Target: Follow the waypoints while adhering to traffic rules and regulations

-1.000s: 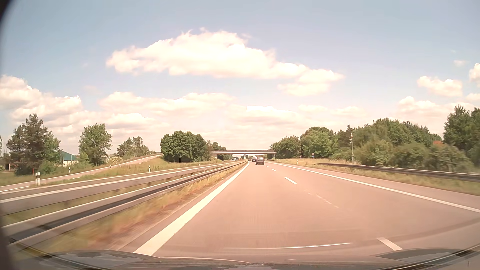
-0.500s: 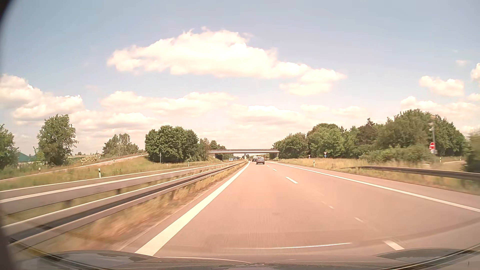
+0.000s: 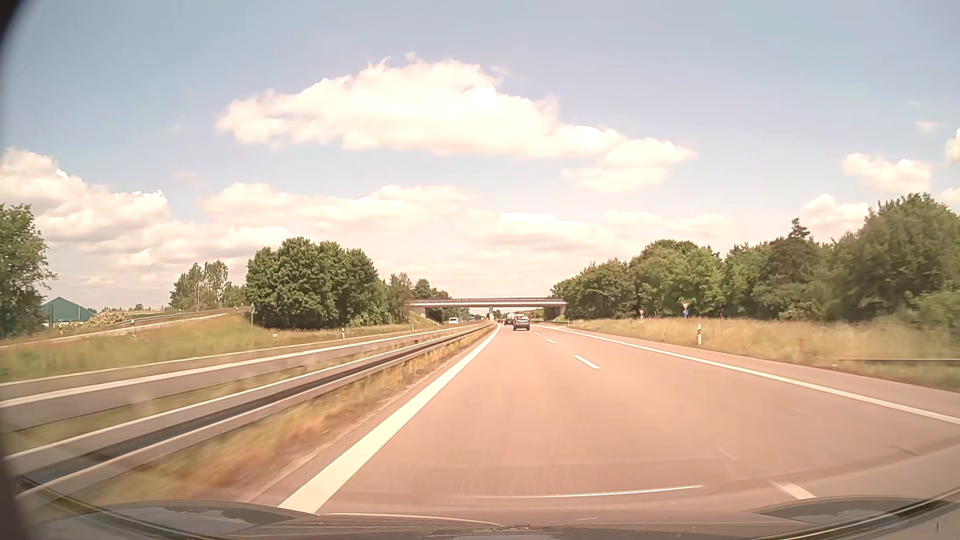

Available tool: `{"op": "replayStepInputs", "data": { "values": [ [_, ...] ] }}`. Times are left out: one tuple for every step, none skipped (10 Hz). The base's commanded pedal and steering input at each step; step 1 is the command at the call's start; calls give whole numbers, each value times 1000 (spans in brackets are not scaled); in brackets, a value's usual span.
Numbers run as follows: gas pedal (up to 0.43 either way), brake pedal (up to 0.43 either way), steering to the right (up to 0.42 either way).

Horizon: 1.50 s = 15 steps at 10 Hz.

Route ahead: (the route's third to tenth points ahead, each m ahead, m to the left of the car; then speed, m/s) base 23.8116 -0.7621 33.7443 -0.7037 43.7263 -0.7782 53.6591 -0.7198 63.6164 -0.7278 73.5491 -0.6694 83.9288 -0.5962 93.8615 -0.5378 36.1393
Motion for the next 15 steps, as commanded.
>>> {"op": "replayStepInputs", "data": {
  "values": [
    [409,12,-4],
    [409,6,-4],
    [409,6,-3],
    [398,12,-3],
    [390,6,-3],
    [378,12,-3],
    [358,12,-3],
    [339,6,-3],
    [331,12,-3],
    [319,12,-3],
    [319,12,-3],
    [299,12,-4],
    [287,12,-4],
    [287,12,-4],
    [287,12,-5]
  ]
}}
